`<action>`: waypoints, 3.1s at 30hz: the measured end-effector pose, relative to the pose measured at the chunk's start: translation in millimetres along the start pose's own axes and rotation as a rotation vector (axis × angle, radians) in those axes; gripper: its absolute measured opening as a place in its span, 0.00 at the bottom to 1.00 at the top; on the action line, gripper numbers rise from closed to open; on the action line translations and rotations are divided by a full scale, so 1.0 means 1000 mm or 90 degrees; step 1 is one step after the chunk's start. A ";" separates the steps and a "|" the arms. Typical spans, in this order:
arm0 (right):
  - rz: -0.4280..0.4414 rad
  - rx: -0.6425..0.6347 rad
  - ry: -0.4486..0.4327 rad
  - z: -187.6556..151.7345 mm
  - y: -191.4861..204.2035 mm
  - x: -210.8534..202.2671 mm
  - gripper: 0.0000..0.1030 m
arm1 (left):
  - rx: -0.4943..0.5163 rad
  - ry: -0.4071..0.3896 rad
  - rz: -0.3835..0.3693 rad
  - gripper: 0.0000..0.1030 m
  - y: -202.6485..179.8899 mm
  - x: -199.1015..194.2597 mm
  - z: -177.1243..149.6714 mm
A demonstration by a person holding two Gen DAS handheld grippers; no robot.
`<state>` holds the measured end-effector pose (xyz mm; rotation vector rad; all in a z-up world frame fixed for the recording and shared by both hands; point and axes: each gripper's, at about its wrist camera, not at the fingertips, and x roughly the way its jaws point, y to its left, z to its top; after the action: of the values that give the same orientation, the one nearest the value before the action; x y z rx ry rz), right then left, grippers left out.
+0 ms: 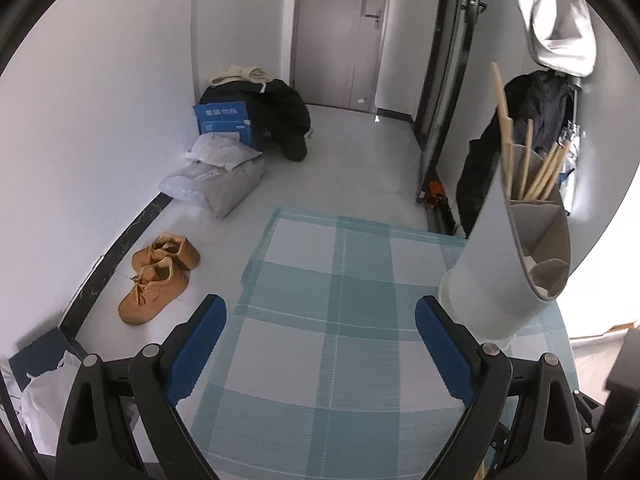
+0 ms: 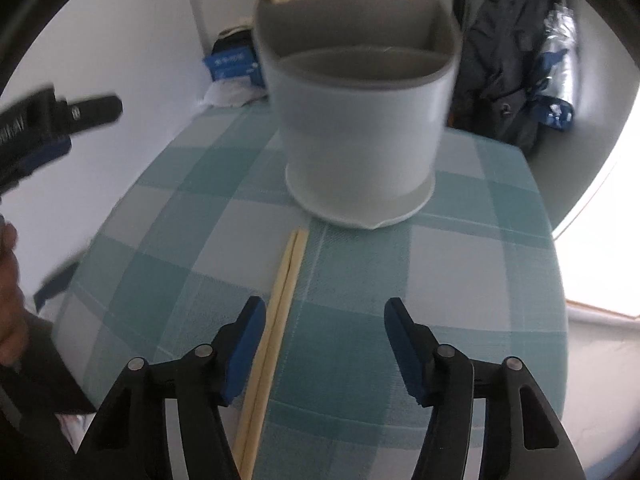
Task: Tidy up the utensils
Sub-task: 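Close the right gripper on one of the last chopsticks, then lift the chopstick with the right gripper while the left gripper grasps the last one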
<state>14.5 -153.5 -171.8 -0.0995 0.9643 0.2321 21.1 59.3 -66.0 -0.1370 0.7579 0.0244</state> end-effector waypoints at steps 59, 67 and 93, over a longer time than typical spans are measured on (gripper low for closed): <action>0.093 -0.072 0.018 0.031 0.017 -0.014 0.06 | -0.105 0.150 -0.005 0.90 0.048 0.029 -0.007; 0.149 0.108 -0.084 0.041 -0.036 -0.057 0.06 | -0.041 0.218 -0.106 0.90 -0.001 0.036 -0.024; 0.101 0.333 -0.220 0.025 -0.158 -0.106 0.06 | 0.062 0.286 0.066 0.73 -0.083 0.064 -0.046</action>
<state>14.2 -318.3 -73.5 0.4839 0.6623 0.1299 42.0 -30.7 -132.9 -0.0081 1.2130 0.0565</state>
